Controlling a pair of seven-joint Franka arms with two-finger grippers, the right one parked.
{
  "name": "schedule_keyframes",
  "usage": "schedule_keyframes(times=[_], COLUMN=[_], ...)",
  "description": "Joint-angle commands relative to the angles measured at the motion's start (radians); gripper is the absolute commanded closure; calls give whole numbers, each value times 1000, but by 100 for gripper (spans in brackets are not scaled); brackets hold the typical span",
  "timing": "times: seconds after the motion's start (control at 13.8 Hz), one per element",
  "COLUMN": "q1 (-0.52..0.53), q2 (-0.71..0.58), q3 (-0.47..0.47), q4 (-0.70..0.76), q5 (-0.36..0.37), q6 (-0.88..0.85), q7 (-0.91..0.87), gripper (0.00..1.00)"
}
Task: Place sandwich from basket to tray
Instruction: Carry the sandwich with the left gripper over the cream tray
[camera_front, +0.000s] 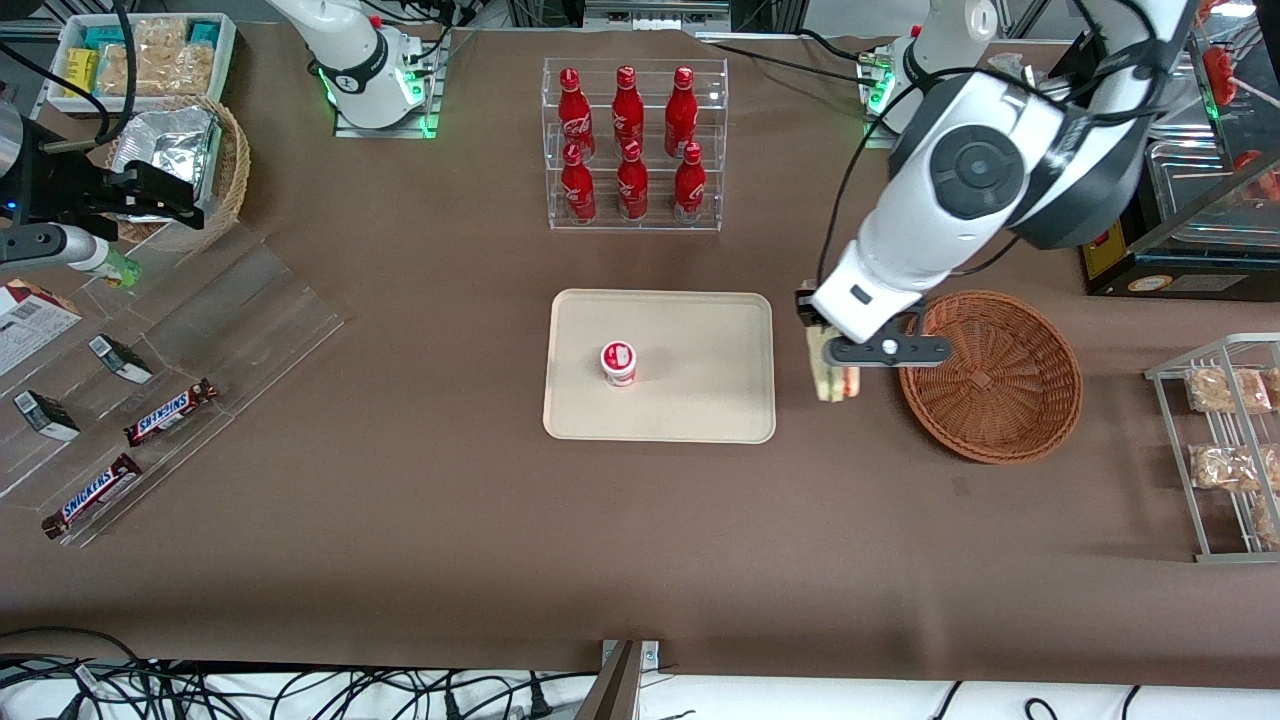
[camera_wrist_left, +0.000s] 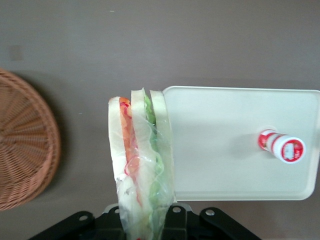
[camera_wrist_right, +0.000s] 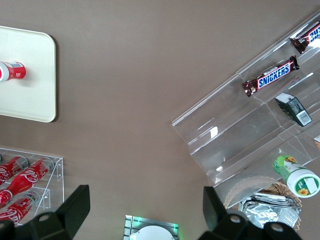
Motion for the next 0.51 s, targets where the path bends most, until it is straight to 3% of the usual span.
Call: schedule_keyframes(times=[0.0, 0.44], q1=[-62, -157], q2=[74, 247], q3=[0, 1], q4=[36, 17], q5=[6, 204], q6=[35, 181], q7=[12, -141], gripper=[100, 100])
